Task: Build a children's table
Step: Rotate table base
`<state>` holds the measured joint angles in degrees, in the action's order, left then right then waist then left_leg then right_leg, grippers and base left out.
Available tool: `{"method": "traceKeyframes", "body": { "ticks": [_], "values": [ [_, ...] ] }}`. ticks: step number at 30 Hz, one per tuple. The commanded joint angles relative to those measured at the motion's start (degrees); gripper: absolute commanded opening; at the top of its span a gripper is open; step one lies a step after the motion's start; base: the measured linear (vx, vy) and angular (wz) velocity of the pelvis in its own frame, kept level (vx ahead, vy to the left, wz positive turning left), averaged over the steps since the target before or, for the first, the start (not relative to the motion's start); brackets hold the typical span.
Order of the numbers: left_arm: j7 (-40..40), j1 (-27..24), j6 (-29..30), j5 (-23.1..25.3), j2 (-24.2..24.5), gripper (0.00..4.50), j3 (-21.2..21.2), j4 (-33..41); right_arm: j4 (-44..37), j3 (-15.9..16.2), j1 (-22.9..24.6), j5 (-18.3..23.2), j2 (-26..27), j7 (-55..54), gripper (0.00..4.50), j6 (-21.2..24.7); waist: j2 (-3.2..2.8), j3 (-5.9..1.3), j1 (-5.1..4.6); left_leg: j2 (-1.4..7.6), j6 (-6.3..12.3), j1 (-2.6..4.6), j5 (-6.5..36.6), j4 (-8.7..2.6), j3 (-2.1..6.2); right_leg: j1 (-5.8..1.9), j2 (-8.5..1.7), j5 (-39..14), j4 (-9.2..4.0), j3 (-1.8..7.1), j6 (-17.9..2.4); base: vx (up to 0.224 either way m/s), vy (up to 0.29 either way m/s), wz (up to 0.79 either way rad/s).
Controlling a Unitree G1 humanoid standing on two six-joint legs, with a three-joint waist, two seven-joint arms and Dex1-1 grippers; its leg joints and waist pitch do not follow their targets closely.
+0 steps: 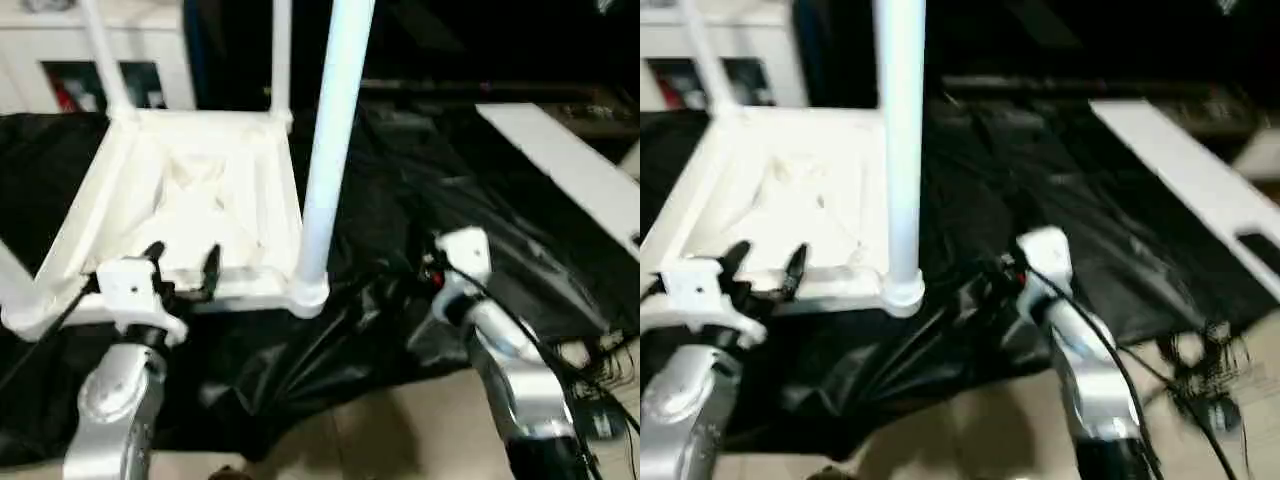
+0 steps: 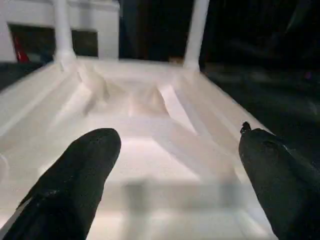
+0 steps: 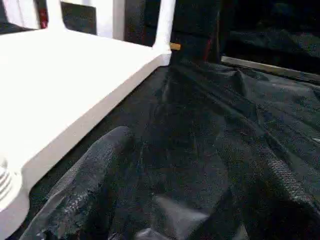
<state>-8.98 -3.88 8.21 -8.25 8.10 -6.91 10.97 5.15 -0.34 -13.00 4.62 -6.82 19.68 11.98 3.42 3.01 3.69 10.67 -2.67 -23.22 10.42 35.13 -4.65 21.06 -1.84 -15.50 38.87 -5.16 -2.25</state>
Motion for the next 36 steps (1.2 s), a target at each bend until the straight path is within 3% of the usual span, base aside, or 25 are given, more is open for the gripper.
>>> {"method": "traceKeyframes", "body": {
  "ticks": [1, 3, 4, 5, 8, 9, 10, 11, 13, 15, 16, 17, 18, 19, 20, 22, 24, 25, 27, 29, 30, 31, 33, 34, 36],
  "values": [
    [1.46, 0.60, 1.25, 1.20, 0.33, 4.44, 0.11, -0.07, 0.64, 0.06, 0.17, 0.08, -0.05, -0.14, 3.18, 1.09, 1.00, -2.58, 2.53, -0.30, 3.17, -2.70, 4.21, 3.06, -0.83, -2.67, -13.32, -39.24, -11.25, 11.00, 12.59, 0.030, -0.153, -0.06],
    [1.84, 0.70, 1.24, 1.65, 0.55, 4.44, 0.06, -0.15, 0.47, 0.41, 0.79, 0.03, 0.19, -0.27, 3.18, 1.21, 1.01, -3.27, 3.73, -0.98, 5.71, -4.12, 7.09, 5.62, 0.63, -3.98, -15.05, -25.87, -9.74, 13.31, 12.29, 0.017, -0.046, -0.07],
    [1.61, 0.72, 1.53, 1.53, 0.67, 4.44, 0.12, -0.11, 0.35, 0.59, 1.15, 0.03, 0.33, -0.38, 3.18, 1.39, 0.74, -3.23, 3.90, -0.80, 6.34, -4.26, 7.56, 6.78, 1.75, -4.07, -16.03, -14.30, -9.55, 14.24, 5.60, 0.000, 0.000, 0.00],
    [1.28, 0.70, 1.76, 1.44, 0.85, 4.44, 0.21, -0.02, 0.25, 0.81, 1.47, -0.04, 0.46, -0.50, 3.18, 1.48, 0.21, -3.13, 3.98, -0.54, 5.52, -3.87, 7.31, 6.78, 2.30, -4.36, -15.62, -3.24, -9.49, 14.00, -3.34, 0.000, 0.000, 0.00],
    [1.26, 0.67, 1.62, 2.29, 1.27, 4.44, 0.57, 0.21, 0.22, 1.09, 1.92, -0.14, 0.61, -0.66, 3.18, 1.32, -1.42, -3.77, 4.15, 0.40, 6.70, -2.33, 3.07, 2.63, 1.87, -4.67, -12.31, 6.61, -8.59, 10.47, -14.03, 0.023, 0.140, 0.06],
    [1.26, 0.68, 1.68, 2.45, 1.27, 4.44, 0.67, 0.22, 0.18, 1.18, 2.18, -0.24, 0.61, -0.83, 3.18, 1.34, -2.91, -4.20, 3.59, 0.93, 12.72, -0.09, -3.43, -1.16, 0.90, -3.46, -7.85, 7.72, -6.67, 7.02, -13.56, 0.025, 0.259, 0.04],
    [1.12, 0.78, 1.49, 2.67, 1.29, 4.44, 0.88, 0.11, 0.21, 1.08, 2.41, -0.36, 0.57, -1.32, 3.18, 1.33, -4.42, -4.18, 0.57, 1.48, 25.82, 5.45, -8.98, -3.39, 1.98, 1.66, -1.25, 1.94, -0.94, 1.84, -9.68, 0.025, 0.259, 0.04],
    [1.07, 0.84, 1.40, 2.77, 1.31, 4.44, 1.00, 0.05, 0.25, 0.95, 2.47, -0.41, 0.56, -1.61, 3.18, 1.32, -5.32, -4.05, -0.13, 1.90, 30.66, 6.99, -9.32, -3.84, 2.37, 3.85, -0.31, -2.95, 2.20, 0.13, -6.65, 0.017, 0.289, 0.07],
    [2.13, 1.01, 1.23, 4.39, 1.55, 4.44, 1.65, 0.14, 0.56, -0.32, 2.60, -0.50, 0.49, -2.97, 3.18, 1.20, -4.20, -3.18, -0.27, 3.08, 35.39, 4.20, -10.49, -5.43, 1.83, 5.05, -1.08, -6.28, 6.29, -1.06, 3.16, -0.024, 0.264, 0.02],
    [2.39, 1.17, -0.01, 4.81, 1.21, 4.44, 2.04, 0.52, 0.85, -2.15, 2.61, -0.18, 0.40, -4.57, 3.18, 1.01, -2.83, -2.88, -0.30, 4.27, 27.70, 2.49, -0.97, -6.03, 1.76, 2.51, -3.13, -4.11, 2.42, 1.21, 1.63, -0.076, 0.175, -0.11],
    [2.43, 1.32, -0.13, 4.68, 1.03, 4.44, 2.07, 0.53, 0.92, -2.89, 2.47, 0.04, 0.34, -5.12, 3.18, 1.22, -1.18, -3.21, -0.35, 4.46, 15.99, 1.44, 9.61, -4.79, 2.32, 0.00, -8.58, -2.28, -2.68, 5.75, -2.22, -0.092, 0.141, -0.14],
    [2.40, 1.39, 0.05, 4.39, 0.86, 4.44, 2.02, 0.52, 0.94, -3.20, 2.42, 0.18, 0.27, -5.29, 3.18, 1.30, -2.47, -2.74, 0.33, 4.91, 7.98, 1.82, 16.82, -4.60, 2.54, 0.11, -9.74, -5.13, -4.23, 5.87, -6.77, -0.123, 0.108, 0.00],
    [2.35, 1.56, 0.48, 3.71, 0.47, 4.44, 1.88, 0.48, 1.00, -3.95, 2.29, 0.53, 0.08, -5.69, 3.18, 1.50, -3.88, -2.24, -2.20, 8.11, -4.21, 3.27, 35.84, -7.90, 5.35, 0.21, -4.38, -11.21, -2.61, 2.43, -7.79, -0.127, 0.089, 0.04],
    [2.62, 1.77, 1.04, 3.43, 0.19, 4.44, 1.72, 0.36, 1.03, -4.29, 2.25, 0.57, -0.25, -5.77, 3.18, 1.54, -5.23, -2.11, -2.64, 9.99, -7.42, 2.51, 41.24, -10.57, 7.01, 0.07, -3.05, -9.95, 0.71, 1.49, -3.46, -0.127, 0.089, 0.04],
    [2.88, 1.97, 1.45, 3.43, 0.00, 4.44, 1.60, 0.25, 1.06, -4.48, 2.25, 0.48, -0.61, -5.84, 3.18, 1.57, -5.27, -2.26, -2.79, 10.17, -8.99, 2.07, 45.33, -12.44, 5.92, 0.96, -1.01, -5.26, 5.15, 0.27, 1.15, -0.116, 0.051, 0.00],
    [2.97, 2.45, 1.80, 3.02, -0.53, 4.44, 1.51, -0.11, 1.69, -5.14, 2.21, 0.20, -1.81, -6.04, 3.18, 1.45, -5.72, -2.22, -2.38, 6.84, -4.93, 1.29, 44.77, -12.00, 2.85, -0.05, -1.23, -3.59, 4.36, 0.34, 1.52, -0.109, -0.008, 0.03],
    [3.65, 2.98, 2.09, 3.26, -0.90, 4.44, 1.40, -0.48, 2.05, -5.58, 2.09, 0.27, -2.38, -6.15, 3.18, 1.51, -4.52, -3.35, -2.41, 3.38, -3.24, 1.92, 40.55, -9.98, 1.74, -1.17, -3.63, -5.20, -0.90, 2.36, 0.76, -0.098, -0.102, -0.07],
    [3.68, 3.34, 2.04, 3.28, -0.98, 4.44, 1.44, -0.71, 2.10, -5.69, 1.98, 0.38, -2.69, -5.91, 3.18, 1.57, -2.32, -3.98, -1.85, 0.17, -2.51, 0.18, 28.93, -4.06, -0.28, -1.80, -10.64, -11.40, -7.36, 5.65, -2.70, -0.099, -0.131, -0.12],
    [2.43, 4.15, 0.81, 3.30, -0.69, 4.44, 1.97, -1.74, 2.20, -5.66, 1.67, 0.49, -3.29, -5.14, 3.18, 1.49, -0.45, -3.48, 1.11, -0.16, 2.56, -1.74, 4.45, 0.80, -1.10, -2.66, -13.85, -21.04, -10.08, 7.31, 5.18, -0.114, -0.121, -0.26],
    [1.72, 4.57, 0.80, 3.55, -0.21, 4.44, 2.53, -1.99, 2.39, -5.62, 1.38, 0.57, -3.56, -4.78, 3.18, 1.61, -1.55, -2.87, 1.55, 0.68, 0.41, -1.01, 3.09, -1.83, -1.54, -2.01, -10.47, -28.33, -10.11, 4.98, 4.00, -0.101, -0.090, -0.29],
    [2.04, 5.14, 0.12, 3.60, -0.72, 4.44, 2.76, -2.39, 2.79, -5.37, 0.73, 0.31, -3.97, -4.71, 3.18, 1.65, -2.40, -2.77, 0.78, 2.01, -2.24, -0.14, 12.66, -4.63, -1.42, -1.60, -7.31, -26.71, -8.82, 3.25, 0.51, -0.061, -0.029, -0.22],
    [2.64, 5.47, 0.11, 4.12, -0.91, 4.44, 2.88, -2.69, 2.94, -4.69, 0.32, 0.01, -4.38, -4.14, 3.18, 1.60, -2.58, -2.76, 0.40, 2.38, -2.83, 0.11, 16.38, -5.23, -1.21, -1.57, -6.86, -25.63, -8.53, 3.02, -0.23, -0.061, -0.029, -0.22],
    [3.45, 5.89, 0.31, 4.61, -1.45, 4.44, 2.89, -3.09, 2.94, -3.40, -0.13, -0.10, -4.98, -2.79, 3.18, 1.71, -2.59, -2.53, -0.31, 2.68, -4.32, 1.15, 27.98, -5.77, -0.89, -1.80, -6.96, -28.33, -8.68, 2.77, -0.78, -0.019, 0.001, -0.10],
    [3.56, 5.96, 0.29, 4.76, -1.48, 4.44, 2.91, -3.16, 2.90, -3.26, -0.18, -0.11, -5.00, -2.71, 3.18, 1.74, -3.41, -1.65, 0.52, 0.13, -2.08, -2.18, 33.74, -7.11, 0.52, -4.98, -8.35, -36.78, -9.40, -0.41, 0.37, 0.000, 0.000, 0.00],
    [3.71, 6.26, 0.09, 4.93, -1.47, 4.44, 3.11, -3.48, 3.11, -2.72, -0.46, -0.44, -4.93, -2.79, 3.18, 1.47, -2.40, -2.22, -0.46, -0.78, 0.75, -2.73, 30.97, -4.00, 0.32, -7.61, -10.95, -44.71, -11.70, -1.40, -0.60, 0.019, 0.020, 0.21]
  ]
}}
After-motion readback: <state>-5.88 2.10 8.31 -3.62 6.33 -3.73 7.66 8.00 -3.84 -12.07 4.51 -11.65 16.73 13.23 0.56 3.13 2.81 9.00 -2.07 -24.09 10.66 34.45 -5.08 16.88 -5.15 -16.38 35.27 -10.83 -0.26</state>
